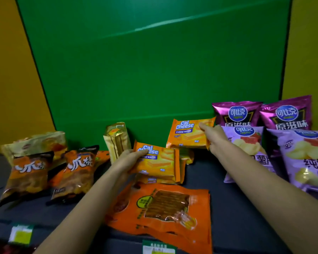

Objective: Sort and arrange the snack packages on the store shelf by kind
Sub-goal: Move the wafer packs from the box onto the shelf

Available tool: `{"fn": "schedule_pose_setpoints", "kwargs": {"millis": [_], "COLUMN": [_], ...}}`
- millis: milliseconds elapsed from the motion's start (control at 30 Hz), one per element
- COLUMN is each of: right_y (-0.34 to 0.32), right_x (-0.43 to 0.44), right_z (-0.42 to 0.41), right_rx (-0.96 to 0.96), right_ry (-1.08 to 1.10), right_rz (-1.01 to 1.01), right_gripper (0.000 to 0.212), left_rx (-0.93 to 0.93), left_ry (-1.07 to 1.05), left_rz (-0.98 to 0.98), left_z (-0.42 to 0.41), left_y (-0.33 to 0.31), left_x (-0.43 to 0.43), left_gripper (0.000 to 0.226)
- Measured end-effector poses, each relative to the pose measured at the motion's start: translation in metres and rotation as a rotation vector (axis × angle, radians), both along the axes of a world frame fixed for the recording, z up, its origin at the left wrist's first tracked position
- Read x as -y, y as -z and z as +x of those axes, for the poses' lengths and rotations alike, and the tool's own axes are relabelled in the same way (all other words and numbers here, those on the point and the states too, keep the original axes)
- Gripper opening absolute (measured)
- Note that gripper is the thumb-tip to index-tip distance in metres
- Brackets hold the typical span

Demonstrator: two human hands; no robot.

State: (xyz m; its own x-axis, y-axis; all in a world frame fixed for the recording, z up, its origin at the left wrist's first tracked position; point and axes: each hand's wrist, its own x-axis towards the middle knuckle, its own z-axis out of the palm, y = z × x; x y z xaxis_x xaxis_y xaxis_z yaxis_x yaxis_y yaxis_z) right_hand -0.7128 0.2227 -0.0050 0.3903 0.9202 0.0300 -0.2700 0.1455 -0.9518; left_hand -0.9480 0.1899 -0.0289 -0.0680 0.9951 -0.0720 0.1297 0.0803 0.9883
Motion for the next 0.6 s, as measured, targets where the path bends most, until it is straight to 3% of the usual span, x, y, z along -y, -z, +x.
{"fn": "schedule_pose_setpoints", "kwargs": {"millis": [133, 333, 467, 600], "right_y": [0.006, 0.011, 0.019, 0.030], "right_x": [-0.004, -0.019, -0.034, -0.053], "right_z": [-0.005, -0.018, -0.032, -0.036], "right_rx": [-0.040, 0.030, 0.109, 0.204], "right_ry": [0.017, 0.015, -0.003, 0.032], "right_rz": [-0.003, -0.084, -0.114, -0.173], "right_gripper": [0.041, 0.044, 0.040, 0.054], "left_rx": [-0.178, -0.849, -1.031, -1.170], "left_ry": [0.038, 0.069, 0.058, 0.003], "left_rz": [-0.016, 0.086, 0.147, 0.258], "left_z": [0.001, -0.005, -0.005, -0.007], "left_y": [0.006, 0.014, 0.015, 0.012], "left_x": [-0.016, -0.021, -0.020, -0.017], "left_gripper": [0.030, 0.054, 0.049, 0.049]}}
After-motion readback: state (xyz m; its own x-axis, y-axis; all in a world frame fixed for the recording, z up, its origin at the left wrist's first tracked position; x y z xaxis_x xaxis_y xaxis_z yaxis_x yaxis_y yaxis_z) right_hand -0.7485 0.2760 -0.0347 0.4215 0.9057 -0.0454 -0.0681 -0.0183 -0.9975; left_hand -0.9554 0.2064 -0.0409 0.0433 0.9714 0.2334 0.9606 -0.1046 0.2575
